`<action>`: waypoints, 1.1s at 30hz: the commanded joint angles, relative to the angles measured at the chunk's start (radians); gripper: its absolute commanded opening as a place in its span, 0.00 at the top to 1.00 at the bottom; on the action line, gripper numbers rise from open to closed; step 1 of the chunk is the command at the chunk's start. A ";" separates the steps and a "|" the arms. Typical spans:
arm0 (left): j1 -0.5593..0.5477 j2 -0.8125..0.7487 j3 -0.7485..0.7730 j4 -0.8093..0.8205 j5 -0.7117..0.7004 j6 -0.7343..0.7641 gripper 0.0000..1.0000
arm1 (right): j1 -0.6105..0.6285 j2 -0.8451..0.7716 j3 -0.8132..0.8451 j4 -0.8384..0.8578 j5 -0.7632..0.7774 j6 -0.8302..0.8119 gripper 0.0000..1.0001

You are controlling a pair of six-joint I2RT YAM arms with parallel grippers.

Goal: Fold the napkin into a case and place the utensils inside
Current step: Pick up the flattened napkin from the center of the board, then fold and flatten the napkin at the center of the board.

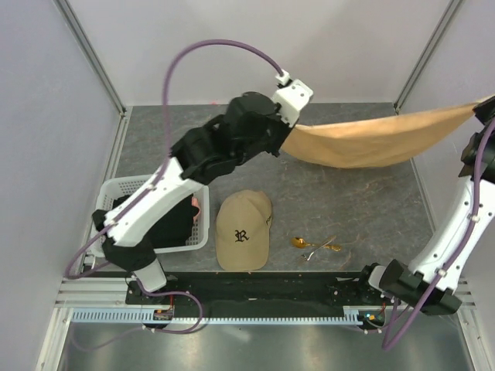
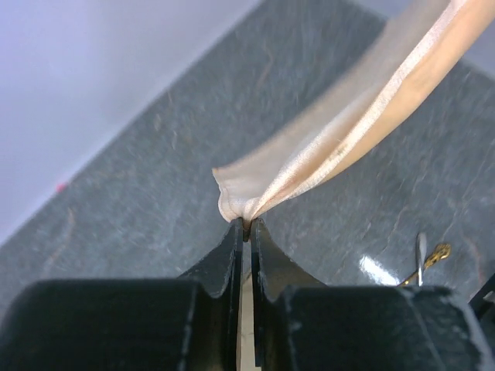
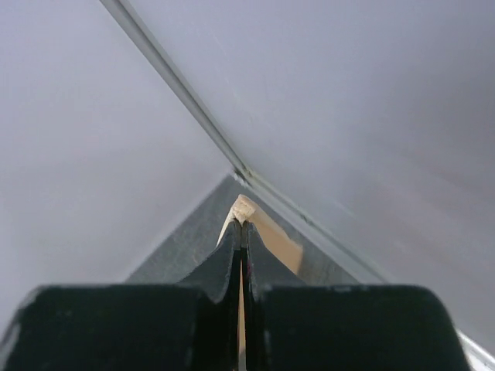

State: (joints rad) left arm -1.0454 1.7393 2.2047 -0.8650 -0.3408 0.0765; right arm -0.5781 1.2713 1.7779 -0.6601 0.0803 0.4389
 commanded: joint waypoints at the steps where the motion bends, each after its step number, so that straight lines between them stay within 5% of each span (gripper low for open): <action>1: -0.059 -0.159 0.067 0.073 -0.027 0.094 0.98 | -0.005 -0.107 0.161 0.010 0.019 -0.042 1.00; 9: -0.062 -0.244 0.066 0.251 -0.018 0.172 0.98 | -0.003 -0.027 0.468 -0.069 -0.003 -0.059 1.00; 20: 0.324 0.047 0.102 0.264 0.305 -0.038 0.98 | 0.084 0.111 0.011 0.279 -0.153 -0.022 1.00; 33: 0.478 0.439 0.030 0.524 0.454 -0.061 0.98 | 0.274 0.635 -0.031 0.456 -0.028 -0.120 1.00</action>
State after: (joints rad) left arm -0.5884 2.0937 2.2055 -0.4858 0.0483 0.0505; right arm -0.3382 1.8507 1.7523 -0.3508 -0.0010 0.3721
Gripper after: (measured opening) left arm 0.082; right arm 0.007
